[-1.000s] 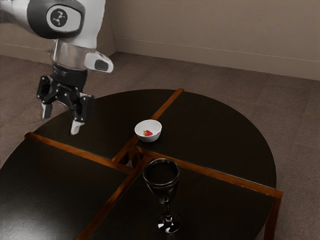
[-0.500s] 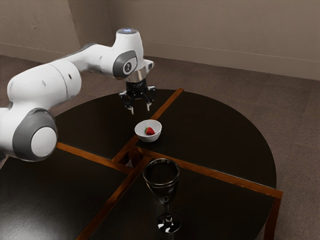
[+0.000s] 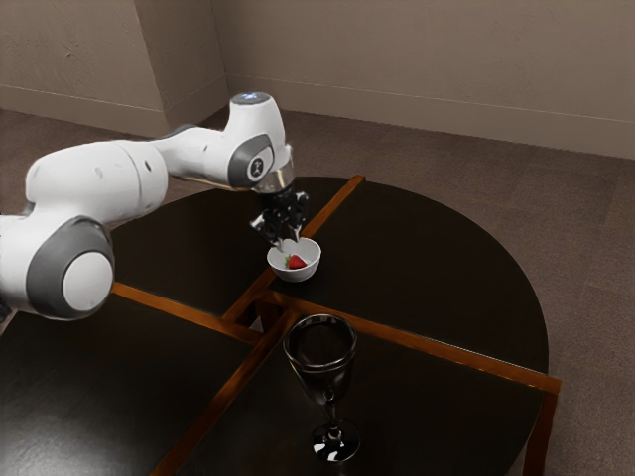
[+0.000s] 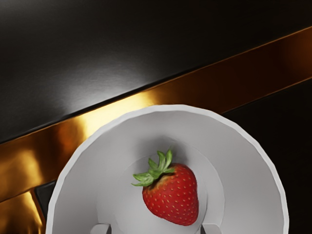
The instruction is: Take strawberry from the bowl
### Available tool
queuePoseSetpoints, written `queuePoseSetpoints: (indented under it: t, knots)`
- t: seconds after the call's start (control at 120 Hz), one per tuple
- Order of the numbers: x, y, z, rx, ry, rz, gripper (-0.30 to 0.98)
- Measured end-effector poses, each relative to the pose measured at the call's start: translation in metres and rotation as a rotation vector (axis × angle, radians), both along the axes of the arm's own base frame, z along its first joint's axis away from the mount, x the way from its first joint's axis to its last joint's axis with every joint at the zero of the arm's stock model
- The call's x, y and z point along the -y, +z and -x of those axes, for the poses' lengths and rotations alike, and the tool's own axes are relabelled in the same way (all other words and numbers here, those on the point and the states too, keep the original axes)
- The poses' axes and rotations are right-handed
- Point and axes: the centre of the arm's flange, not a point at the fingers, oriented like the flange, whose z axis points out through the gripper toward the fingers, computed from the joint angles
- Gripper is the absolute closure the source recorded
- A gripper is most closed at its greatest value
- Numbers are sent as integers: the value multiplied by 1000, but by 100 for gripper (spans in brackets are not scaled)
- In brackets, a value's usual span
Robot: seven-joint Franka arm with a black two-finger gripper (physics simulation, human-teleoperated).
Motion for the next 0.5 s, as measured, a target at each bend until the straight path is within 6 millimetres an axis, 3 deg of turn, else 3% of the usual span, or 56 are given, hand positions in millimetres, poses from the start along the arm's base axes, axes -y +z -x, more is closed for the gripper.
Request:
queuePoseSetpoints:
  t: [0.35,0.5]
  knots:
    - [-8,-53,-5,7,173,55,51]
    - [-7,-57,-7,24,215,65,51]
